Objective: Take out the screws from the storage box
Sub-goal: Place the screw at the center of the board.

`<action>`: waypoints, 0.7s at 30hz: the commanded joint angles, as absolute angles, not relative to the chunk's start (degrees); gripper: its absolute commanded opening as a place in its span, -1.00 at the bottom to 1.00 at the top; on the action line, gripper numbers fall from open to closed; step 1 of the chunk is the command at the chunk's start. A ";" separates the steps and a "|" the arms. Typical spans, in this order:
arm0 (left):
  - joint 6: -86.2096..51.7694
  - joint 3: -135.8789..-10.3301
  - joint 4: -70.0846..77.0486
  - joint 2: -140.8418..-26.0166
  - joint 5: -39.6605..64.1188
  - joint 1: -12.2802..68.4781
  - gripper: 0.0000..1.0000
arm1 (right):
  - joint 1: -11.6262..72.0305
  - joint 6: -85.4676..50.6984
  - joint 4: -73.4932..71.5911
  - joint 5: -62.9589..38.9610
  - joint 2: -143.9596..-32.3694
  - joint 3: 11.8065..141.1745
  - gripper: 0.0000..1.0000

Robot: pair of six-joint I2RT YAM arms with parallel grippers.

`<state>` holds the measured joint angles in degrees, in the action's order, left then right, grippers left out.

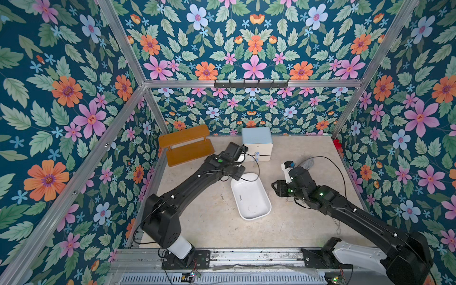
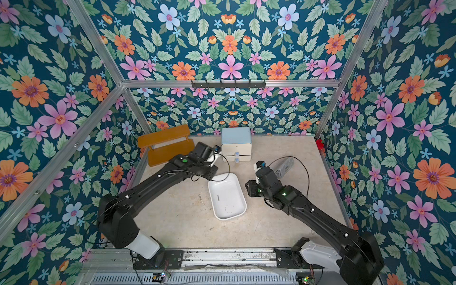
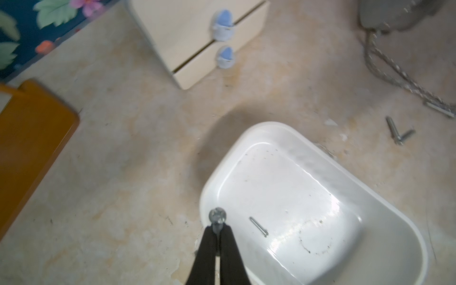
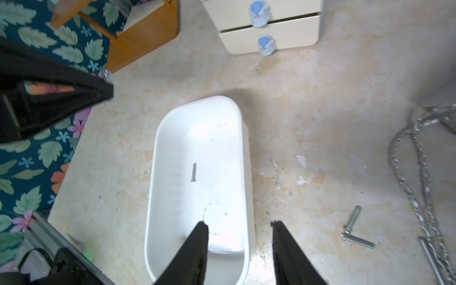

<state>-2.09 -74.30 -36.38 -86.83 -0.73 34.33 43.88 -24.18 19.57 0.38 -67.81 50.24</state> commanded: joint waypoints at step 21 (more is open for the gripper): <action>-37.95 -36.47 -9.93 -80.73 -0.13 24.98 -1.00 | 57.31 -25.97 25.08 2.33 -108.13 74.58 -0.26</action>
<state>-36.01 -36.53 -12.95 -80.03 -0.14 25.15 56.86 -25.67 23.40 2.26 -107.13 73.58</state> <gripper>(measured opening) 0.090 0.372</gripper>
